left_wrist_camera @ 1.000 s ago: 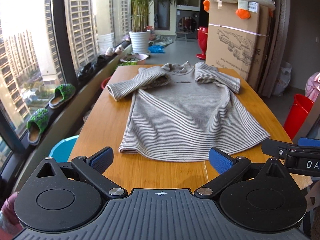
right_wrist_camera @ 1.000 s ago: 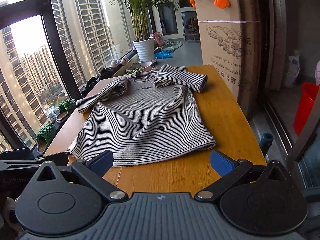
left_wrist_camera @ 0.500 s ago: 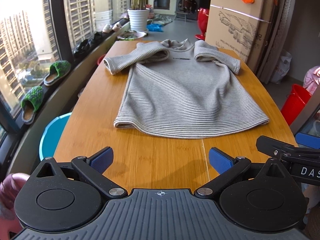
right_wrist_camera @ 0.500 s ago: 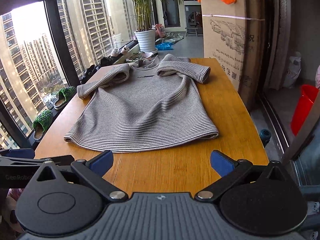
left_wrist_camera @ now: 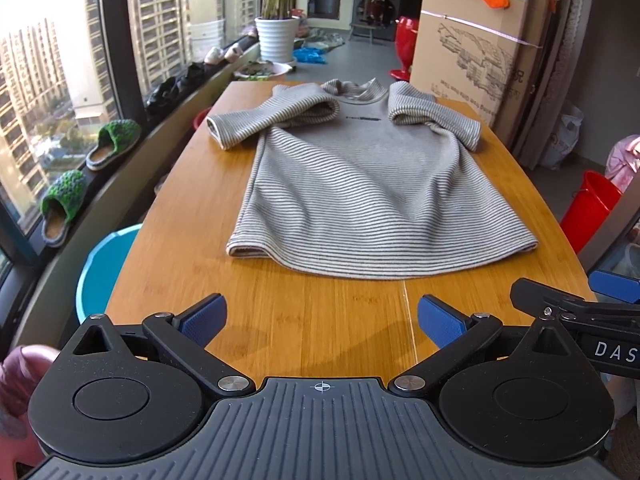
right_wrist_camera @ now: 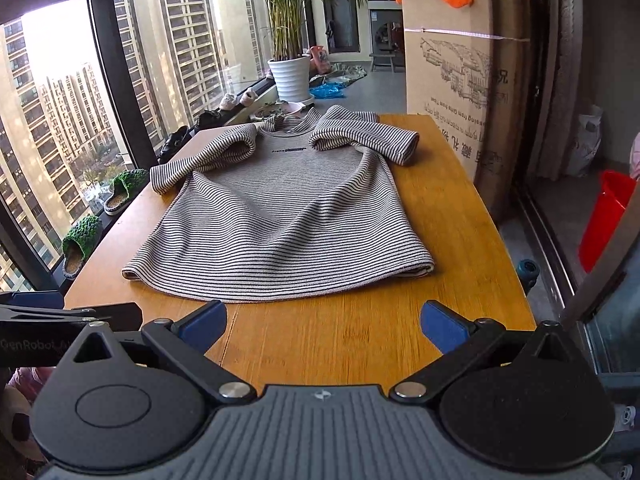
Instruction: Fold clothes
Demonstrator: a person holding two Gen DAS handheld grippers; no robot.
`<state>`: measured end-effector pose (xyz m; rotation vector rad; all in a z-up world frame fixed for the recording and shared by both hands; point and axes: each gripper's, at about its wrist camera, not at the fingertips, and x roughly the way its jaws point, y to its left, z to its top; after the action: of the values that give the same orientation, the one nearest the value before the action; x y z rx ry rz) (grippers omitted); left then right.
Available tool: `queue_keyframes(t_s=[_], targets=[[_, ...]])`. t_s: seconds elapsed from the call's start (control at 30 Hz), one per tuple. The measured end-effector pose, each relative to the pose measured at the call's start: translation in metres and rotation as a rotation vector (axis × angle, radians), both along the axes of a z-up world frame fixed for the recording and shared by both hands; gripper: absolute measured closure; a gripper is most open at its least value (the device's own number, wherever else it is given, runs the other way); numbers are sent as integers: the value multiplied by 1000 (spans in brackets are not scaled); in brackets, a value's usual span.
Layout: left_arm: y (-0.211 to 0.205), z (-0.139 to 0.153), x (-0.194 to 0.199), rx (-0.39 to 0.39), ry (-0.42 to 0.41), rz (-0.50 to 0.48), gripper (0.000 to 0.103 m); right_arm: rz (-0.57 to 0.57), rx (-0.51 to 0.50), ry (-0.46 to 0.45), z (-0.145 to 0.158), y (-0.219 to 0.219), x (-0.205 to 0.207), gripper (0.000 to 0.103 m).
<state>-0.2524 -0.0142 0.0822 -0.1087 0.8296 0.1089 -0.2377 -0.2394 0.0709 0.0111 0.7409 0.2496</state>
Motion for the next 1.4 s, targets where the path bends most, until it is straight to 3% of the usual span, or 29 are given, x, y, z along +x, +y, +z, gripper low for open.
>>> queue_keyframes(t_s=[0.27,1.4], targets=[[-1,-1,0,2,4,-3,0,5,-44,-54,3,5,-7,0],[0,-7,2,-13,23,2,0,9,-42,-33,-2,5,-7,0]])
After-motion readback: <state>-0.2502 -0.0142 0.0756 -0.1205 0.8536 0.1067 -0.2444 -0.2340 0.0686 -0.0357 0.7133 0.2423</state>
